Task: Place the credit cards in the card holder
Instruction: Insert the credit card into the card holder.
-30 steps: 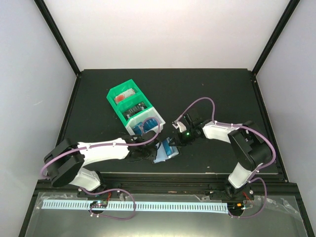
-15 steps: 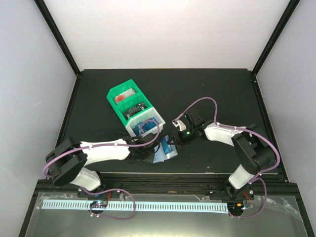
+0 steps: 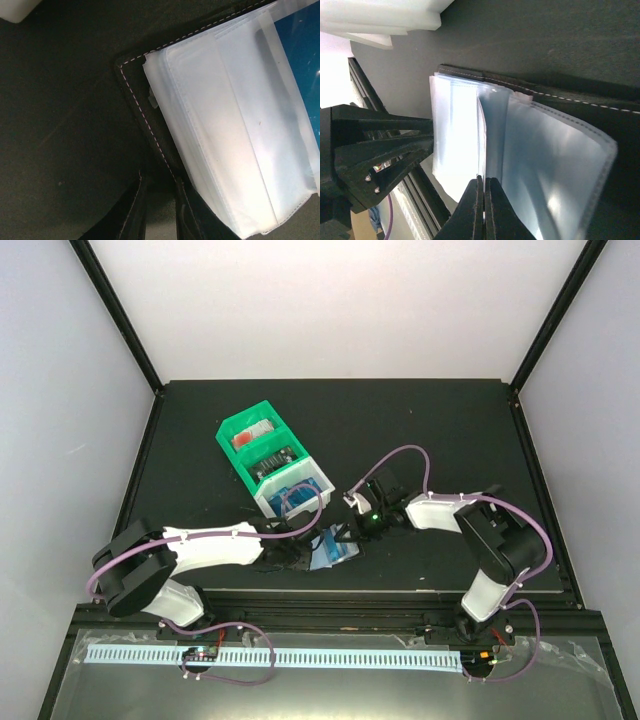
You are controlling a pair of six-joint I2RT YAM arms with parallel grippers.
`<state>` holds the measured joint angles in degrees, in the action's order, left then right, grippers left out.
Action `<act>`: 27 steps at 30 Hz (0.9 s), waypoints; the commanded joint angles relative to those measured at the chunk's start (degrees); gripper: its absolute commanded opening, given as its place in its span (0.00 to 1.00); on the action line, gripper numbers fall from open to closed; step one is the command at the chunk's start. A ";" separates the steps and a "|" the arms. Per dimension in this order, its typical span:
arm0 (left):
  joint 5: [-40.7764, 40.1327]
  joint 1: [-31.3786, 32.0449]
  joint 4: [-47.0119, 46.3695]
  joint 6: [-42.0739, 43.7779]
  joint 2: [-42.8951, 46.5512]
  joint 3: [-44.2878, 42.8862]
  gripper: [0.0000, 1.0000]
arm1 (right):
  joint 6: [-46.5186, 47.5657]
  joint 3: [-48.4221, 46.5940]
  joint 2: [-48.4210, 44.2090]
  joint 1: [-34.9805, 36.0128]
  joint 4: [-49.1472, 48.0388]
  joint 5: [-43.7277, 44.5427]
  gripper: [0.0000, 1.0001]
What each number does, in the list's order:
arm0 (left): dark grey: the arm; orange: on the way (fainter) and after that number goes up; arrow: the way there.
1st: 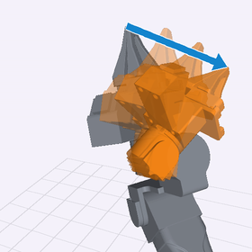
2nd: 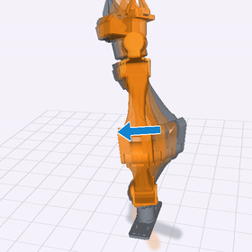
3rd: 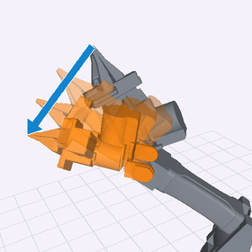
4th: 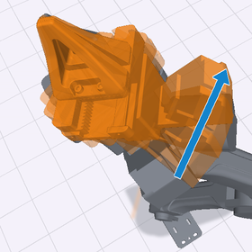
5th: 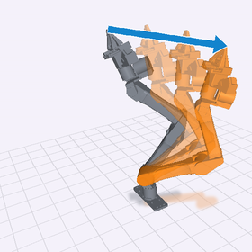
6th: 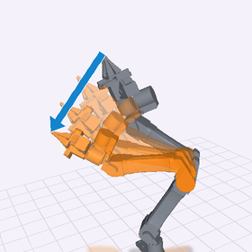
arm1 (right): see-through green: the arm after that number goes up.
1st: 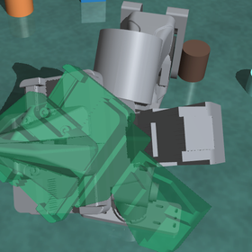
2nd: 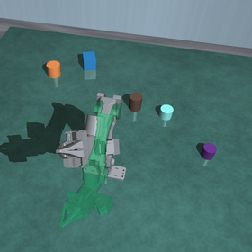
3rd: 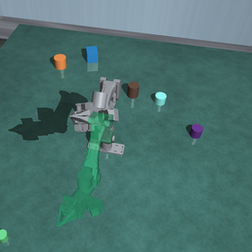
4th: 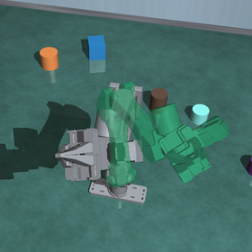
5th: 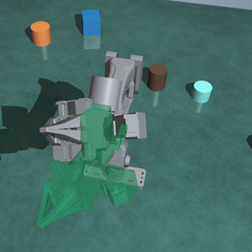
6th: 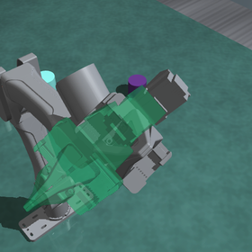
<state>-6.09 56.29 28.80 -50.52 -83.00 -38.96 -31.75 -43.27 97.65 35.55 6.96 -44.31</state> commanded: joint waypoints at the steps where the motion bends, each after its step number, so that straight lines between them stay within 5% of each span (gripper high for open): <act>1: 0.04 0.40 0.21 -0.89 -0.28 0.56 0.18 | -1.33 1.04 0.64 1.18 -2.71 -0.58 0.01; 27: 2.31 1.19 -2.07 0.25 -1.64 -0.05 0.19 | -7.70 2.40 5.26 4.18 -10.66 -2.28 0.05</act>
<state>-5.41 56.66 28.23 -50.61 -83.20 -38.94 -38.70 -41.65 101.41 38.11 -3.11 -47.27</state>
